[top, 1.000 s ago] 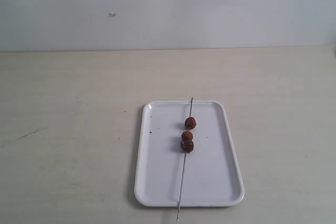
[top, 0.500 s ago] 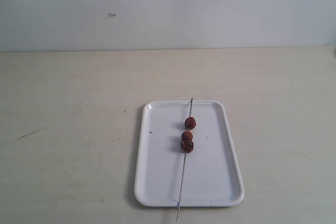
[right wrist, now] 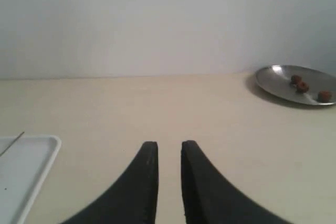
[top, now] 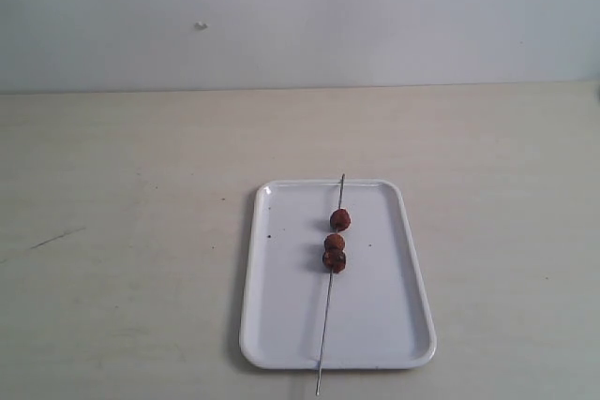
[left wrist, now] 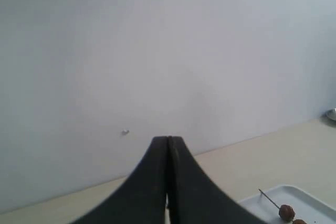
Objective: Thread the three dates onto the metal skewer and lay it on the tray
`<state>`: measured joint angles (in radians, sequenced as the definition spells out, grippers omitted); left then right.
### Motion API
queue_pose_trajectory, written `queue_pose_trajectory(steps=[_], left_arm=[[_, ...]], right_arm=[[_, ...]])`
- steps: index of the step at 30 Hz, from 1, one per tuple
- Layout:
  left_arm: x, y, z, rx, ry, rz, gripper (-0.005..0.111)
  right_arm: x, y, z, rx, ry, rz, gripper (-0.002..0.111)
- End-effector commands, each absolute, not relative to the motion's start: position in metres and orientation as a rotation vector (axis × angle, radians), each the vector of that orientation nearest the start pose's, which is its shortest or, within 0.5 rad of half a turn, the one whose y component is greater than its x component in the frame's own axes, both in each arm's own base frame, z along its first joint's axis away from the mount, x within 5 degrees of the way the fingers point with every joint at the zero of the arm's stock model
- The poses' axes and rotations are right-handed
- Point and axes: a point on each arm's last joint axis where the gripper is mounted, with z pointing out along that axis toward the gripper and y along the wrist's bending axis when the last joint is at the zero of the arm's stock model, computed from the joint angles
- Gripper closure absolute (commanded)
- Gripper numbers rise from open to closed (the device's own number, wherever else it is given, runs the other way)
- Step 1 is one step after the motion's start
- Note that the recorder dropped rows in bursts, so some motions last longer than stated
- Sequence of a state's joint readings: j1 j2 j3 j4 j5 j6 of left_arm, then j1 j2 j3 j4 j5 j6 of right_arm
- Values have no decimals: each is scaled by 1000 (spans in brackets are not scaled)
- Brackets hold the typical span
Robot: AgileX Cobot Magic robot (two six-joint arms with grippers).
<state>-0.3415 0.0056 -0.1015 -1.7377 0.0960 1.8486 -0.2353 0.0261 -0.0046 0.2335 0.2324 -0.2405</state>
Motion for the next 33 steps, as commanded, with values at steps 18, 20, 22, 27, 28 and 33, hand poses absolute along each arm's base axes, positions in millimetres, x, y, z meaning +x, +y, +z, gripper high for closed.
queue_pose_trajectory(steps=[18, 20, 22, 27, 28, 33], left_arm=[[43, -24, 248, 378, 1320, -264, 107], [43, -24, 248, 378, 1320, -264, 107], [43, -24, 248, 378, 1320, -264, 107], [43, -24, 248, 380, 1319, -262, 107], [43, -24, 248, 389, 1316, -247, 107], [42, -27, 246, 404, 1338, -281, 107]], right_arm=[[56, -9, 189, 168, 1754, -132, 91], [56, -9, 189, 168, 1754, -132, 91], [56, -9, 189, 168, 1754, -132, 91], [56, -9, 189, 168, 1754, -132, 91], [56, -9, 189, 168, 1754, -132, 91], [56, -9, 189, 168, 1754, -132, 91]])
